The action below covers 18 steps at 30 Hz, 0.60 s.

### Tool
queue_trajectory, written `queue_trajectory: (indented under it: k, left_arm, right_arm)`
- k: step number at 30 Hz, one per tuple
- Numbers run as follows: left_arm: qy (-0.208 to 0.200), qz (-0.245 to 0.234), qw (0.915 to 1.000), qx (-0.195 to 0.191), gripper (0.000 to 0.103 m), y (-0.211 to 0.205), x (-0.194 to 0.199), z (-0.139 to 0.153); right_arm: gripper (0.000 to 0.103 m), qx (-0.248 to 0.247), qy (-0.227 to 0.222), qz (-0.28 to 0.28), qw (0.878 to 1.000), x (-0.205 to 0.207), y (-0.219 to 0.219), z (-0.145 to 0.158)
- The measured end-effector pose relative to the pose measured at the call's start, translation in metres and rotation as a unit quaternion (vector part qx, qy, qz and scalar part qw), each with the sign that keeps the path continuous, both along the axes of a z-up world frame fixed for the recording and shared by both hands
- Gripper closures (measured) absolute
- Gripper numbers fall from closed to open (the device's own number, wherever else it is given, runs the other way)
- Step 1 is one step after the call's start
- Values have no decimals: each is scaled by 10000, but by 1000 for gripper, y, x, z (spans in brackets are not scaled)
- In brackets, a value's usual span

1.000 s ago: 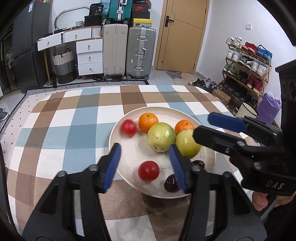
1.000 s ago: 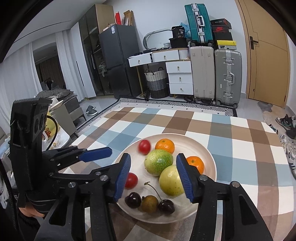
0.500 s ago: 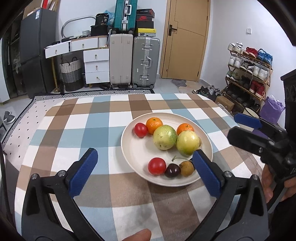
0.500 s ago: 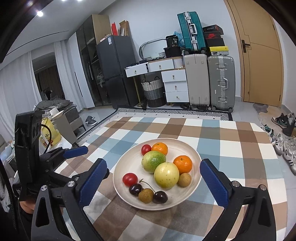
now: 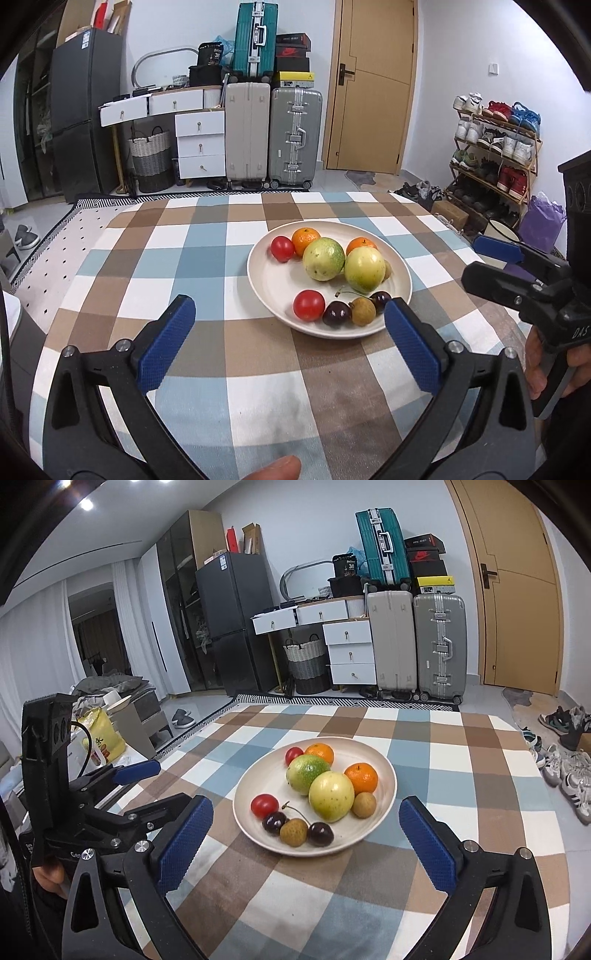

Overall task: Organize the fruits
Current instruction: 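Withdraw both open tools away from the plate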

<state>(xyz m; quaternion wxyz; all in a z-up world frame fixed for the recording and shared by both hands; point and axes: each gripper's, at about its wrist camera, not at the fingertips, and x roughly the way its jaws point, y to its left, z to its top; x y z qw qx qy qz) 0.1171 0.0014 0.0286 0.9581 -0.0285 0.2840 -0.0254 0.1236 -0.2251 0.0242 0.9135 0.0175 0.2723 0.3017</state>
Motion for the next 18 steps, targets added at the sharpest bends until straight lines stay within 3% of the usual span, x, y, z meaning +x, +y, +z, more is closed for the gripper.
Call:
queue_trajectory:
  k: [18]
  left_arm:
    - [-193,73,9998,-56,1,10,-26,-20]
  right_arm:
    - [1,-76,-388,60,9992,-35,-16,-18]
